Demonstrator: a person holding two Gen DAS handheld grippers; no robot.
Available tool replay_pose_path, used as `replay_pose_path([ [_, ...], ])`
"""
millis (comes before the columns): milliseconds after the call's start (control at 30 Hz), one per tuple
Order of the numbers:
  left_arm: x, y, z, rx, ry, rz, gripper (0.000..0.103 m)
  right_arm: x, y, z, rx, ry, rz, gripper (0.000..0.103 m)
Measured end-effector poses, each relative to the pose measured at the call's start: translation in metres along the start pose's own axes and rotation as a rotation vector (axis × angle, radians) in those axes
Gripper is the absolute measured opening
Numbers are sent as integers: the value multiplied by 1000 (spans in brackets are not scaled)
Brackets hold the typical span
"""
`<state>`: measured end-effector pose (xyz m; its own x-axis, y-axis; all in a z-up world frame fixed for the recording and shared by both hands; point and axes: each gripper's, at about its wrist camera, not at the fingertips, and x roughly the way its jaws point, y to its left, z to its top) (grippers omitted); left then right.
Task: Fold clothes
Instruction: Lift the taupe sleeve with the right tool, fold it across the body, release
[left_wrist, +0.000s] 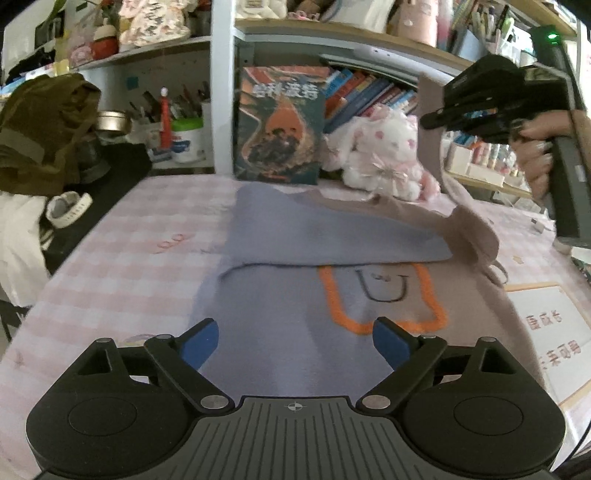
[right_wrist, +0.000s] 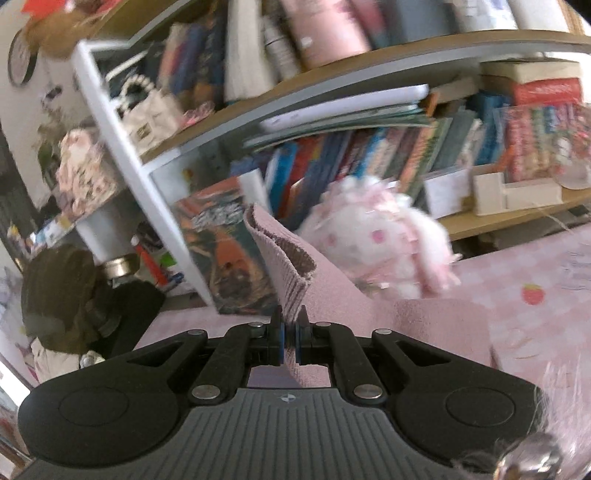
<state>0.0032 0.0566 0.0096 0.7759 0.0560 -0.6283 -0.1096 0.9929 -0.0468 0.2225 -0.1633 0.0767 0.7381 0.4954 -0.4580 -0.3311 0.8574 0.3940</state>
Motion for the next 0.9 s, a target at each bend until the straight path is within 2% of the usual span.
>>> replay_pose_path([
  [233, -9, 44, -8, -33, 14, 21, 93, 47, 46, -25, 0, 64, -19, 5],
  [400, -16, 62, -14, -38, 16, 36, 93, 83, 68, -41, -12, 136, -66, 5],
  [467, -17, 69, -15, -47, 14, 40, 93, 94, 73, -48, -35, 176, -80, 11],
  [500, -18, 72, -16, -53, 13, 41, 93, 97, 76, -52, -48, 193, -77, 18],
  [533, -18, 75, -16, -59, 13, 39, 93, 99, 78, -56, -62, 209, -73, 34],
  [567, -18, 77, -16, -65, 12, 38, 93, 100, 81, -59, -76, 217, -67, 40],
  [733, -13, 78, -13, -59, 7, -3, 93, 82, 88, -69, -109, 210, -12, 43],
  [900, -5, 66, -11, -25, 10, -64, 93, 50, 74, -76, -55, 205, -17, 45],
])
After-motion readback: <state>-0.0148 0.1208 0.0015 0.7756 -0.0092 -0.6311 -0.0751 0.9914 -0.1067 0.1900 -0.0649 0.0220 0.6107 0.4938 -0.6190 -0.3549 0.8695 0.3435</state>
